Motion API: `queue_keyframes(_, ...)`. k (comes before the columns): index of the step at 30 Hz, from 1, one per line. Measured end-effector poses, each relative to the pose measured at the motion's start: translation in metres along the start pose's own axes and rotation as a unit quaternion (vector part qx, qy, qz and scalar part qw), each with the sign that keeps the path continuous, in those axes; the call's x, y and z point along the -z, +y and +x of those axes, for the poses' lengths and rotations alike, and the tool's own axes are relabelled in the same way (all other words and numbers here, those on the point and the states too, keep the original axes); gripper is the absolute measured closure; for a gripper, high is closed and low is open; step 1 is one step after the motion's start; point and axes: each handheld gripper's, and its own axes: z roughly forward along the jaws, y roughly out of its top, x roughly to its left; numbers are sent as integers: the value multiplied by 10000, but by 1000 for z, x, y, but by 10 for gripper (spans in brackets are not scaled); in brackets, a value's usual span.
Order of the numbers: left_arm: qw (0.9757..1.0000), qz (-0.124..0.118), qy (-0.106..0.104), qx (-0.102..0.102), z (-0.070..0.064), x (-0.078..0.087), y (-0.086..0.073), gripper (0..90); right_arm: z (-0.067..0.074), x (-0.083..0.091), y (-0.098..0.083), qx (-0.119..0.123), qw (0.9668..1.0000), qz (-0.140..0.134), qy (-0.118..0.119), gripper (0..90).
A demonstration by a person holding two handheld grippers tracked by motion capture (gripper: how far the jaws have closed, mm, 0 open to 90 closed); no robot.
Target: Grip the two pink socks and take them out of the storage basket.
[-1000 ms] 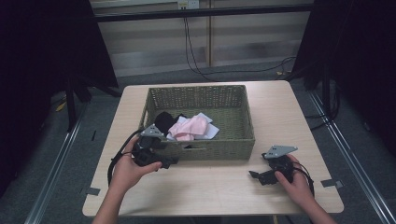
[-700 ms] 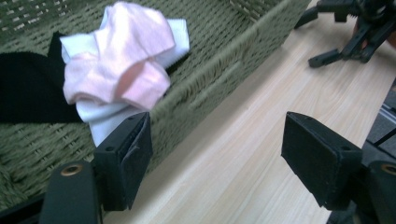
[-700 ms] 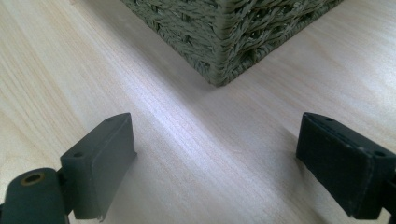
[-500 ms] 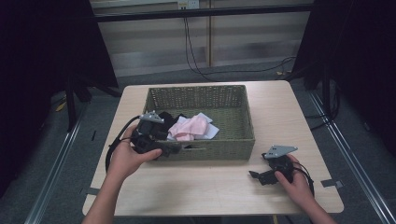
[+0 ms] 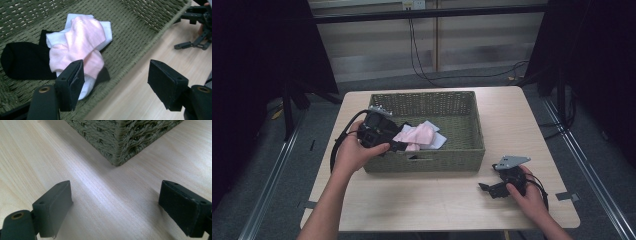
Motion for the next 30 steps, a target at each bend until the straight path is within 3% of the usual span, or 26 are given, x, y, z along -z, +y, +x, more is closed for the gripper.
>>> queue_keyframes(5, 9998, 204, -3, 3, 8, -7, 11, 294, 0, 0, 0, -1, 10000, 1, 1, 107)
queue_keyframes(19, 9986, 454, 90, 241, 27, -23, 32, 334, 0, 0, 0, -14, 10000, -7, 3, 107)
queue_keyframes(30, 9952, 835, 176, 477, 38, -52, 37, 373, 0, 0, 0, -14, 10000, -7, 4, 107)
